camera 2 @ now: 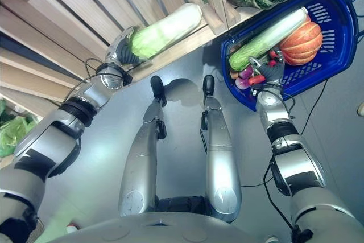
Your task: Pick up fruits and vegetables into the basket
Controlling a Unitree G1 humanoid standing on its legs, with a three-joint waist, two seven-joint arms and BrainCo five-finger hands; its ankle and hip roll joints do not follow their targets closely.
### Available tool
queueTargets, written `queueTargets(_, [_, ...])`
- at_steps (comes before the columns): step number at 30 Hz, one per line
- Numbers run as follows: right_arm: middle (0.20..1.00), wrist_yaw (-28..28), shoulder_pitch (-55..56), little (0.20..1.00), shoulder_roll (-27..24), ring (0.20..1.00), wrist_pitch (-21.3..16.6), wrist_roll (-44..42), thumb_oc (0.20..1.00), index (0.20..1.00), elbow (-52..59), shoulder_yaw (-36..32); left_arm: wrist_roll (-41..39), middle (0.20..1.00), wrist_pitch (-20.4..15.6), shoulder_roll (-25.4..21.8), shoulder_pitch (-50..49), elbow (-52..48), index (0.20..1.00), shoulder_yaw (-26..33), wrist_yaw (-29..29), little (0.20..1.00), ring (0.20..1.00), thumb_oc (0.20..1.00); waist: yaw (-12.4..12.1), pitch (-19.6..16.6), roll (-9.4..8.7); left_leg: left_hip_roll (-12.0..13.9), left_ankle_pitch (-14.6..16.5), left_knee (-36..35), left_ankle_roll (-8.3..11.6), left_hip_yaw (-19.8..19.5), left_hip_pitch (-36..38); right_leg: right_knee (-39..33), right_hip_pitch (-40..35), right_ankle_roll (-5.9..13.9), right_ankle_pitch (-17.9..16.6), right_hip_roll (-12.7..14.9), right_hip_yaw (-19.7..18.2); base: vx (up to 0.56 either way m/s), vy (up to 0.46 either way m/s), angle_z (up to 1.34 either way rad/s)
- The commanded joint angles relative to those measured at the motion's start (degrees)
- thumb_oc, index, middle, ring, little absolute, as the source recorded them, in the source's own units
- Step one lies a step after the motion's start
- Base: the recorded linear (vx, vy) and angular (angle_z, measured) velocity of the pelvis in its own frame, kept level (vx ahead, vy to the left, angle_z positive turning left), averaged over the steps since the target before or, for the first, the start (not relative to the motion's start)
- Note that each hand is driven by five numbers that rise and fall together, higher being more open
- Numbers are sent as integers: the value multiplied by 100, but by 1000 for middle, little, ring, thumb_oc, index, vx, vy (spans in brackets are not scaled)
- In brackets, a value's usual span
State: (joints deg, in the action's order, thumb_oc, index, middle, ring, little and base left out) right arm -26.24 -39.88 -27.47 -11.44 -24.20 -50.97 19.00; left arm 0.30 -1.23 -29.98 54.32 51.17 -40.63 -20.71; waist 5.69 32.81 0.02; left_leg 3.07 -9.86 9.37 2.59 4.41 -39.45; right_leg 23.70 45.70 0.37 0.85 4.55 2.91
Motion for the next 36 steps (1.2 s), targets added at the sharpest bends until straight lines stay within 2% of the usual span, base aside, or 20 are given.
queueTargets(1, [1000, -125, 233, 1000, 49, 1000, -18, -23, 1000, 1000, 403, 101, 211, 1000, -108, 120, 103, 512, 1000, 319, 60, 1000, 1000, 1000, 55, -302, -182, 24, 677, 544, 102, -64, -200, -516, -233, 314, -297, -133, 77, 28, 16, -8])
queueTargets(9, [1000, -183, 192, 1000, 71, 1000, 83, -83, 1000, 1000, 652, 256, 382, 1000, -94, 85, 459, 943, 1000, 201, 212, 1000, 1000, 1000, 158, -302, -273, 63, 680, 593, 133, -37, -291, -494, -128, 307, -299, -165, 10, 7, 2, -3])
queueTargets(17, [1000, -204, 198, 1000, 107, 1000, 107, -84, 1000, 1000, 747, 340, 453, 1000, 10, 69, 766, 1319, 1000, 158, 128, 1000, 1000, 1000, 239, -302, -328, 76, 712, 671, 135, -30, -380, -451, -19, 303, -290, -181, -45, 0, 0, 0])
queueTargets(24, [1000, -226, 225, 1000, 125, 1000, 92, -94, 1000, 1000, 790, 344, 513, 1000, 153, 90, 858, 1542, 1000, 135, 419, 1000, 1000, 1000, 270, -302, -350, 72, 741, 719, 134, -34, -404, -414, 10, 297, -274, -189, -56, 3, -1, -1])
queueTargets(25, [1000, -223, 220, 1000, 123, 1000, 86, -90, 1000, 1000, 781, 347, 503, 827, 151, 94, 860, 1592, 827, 120, 535, 827, 827, 827, 274, -302, -348, 75, 746, 719, 136, -31, -402, -414, 7, 300, -265, -184, -57, 12, 3, -3])
queueTargets(26, [1000, -223, 233, 1000, 126, 1000, 80, -88, 1000, 1000, 785, 343, 509, 401, 173, 116, 841, 1630, 401, 97, 638, 401, 401, 401, 279, -302, -342, 72, 752, 737, 134, -35, -407, -397, 12, 296, -261, -184, -60, 0, 0, 0])
queueTargets(27, [1000, -224, 231, 1000, 126, 1000, 86, -91, 1000, 1000, 791, 347, 481, 278, 175, 127, 836, 1653, 278, 82, 711, 278, 278, 278, 282, -302, -339, 70, 753, 740, 135, -38, -408, -392, 15, 294, -259, -185, -62, 0, 0, 0])
queueTargets(28, [1000, -240, 227, 1000, 138, 1000, 74, -74, 1000, 1000, 790, 351, 463, 200, 169, 146, 813, 1683, 200, 79, 808, 200, 200, 200, 283, -302, -334, 70, 754, 742, 131, -32, -415, -387, 22, 294, -255, -187, -64, 0, 0, 0])
queueTargets(36, [1000, -249, 171, 1000, 166, 1000, 79, -67, 1000, 1000, 769, 353, 364, 200, 231, 223, 715, 1878, 200, 17, 1325, 200, 200, 200, 296, -302, -321, 66, 770, 747, 120, -17, -441, -400, 49, 292, -254, -192, -81, 0, 0, 0])
